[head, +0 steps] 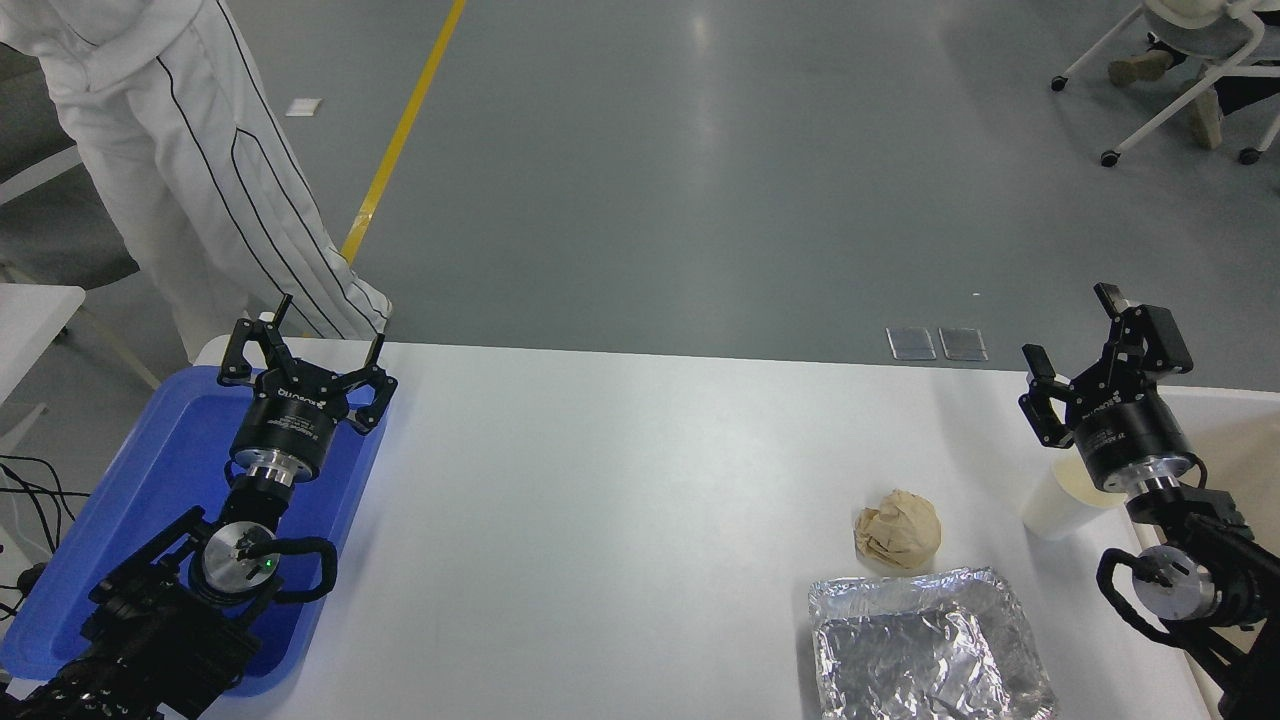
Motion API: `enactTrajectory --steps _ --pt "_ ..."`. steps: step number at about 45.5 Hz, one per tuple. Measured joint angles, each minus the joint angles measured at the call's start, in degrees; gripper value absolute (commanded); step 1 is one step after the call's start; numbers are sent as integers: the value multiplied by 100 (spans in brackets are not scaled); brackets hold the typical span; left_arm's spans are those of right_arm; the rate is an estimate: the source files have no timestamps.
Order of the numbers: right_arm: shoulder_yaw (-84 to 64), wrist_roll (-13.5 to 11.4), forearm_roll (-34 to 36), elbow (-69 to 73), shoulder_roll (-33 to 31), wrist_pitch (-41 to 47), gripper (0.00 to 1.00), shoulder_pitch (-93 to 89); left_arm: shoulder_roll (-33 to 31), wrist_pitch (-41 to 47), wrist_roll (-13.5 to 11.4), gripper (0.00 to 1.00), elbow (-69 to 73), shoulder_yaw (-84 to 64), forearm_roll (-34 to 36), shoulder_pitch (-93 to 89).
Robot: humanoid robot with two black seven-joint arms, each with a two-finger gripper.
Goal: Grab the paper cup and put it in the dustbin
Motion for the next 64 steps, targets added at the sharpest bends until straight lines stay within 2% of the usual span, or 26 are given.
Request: enactTrajectory --steps 64 --pt "3 -7 59 -39 -15 -19 100 -18 0 -2 0 100 -1 0 0 0"
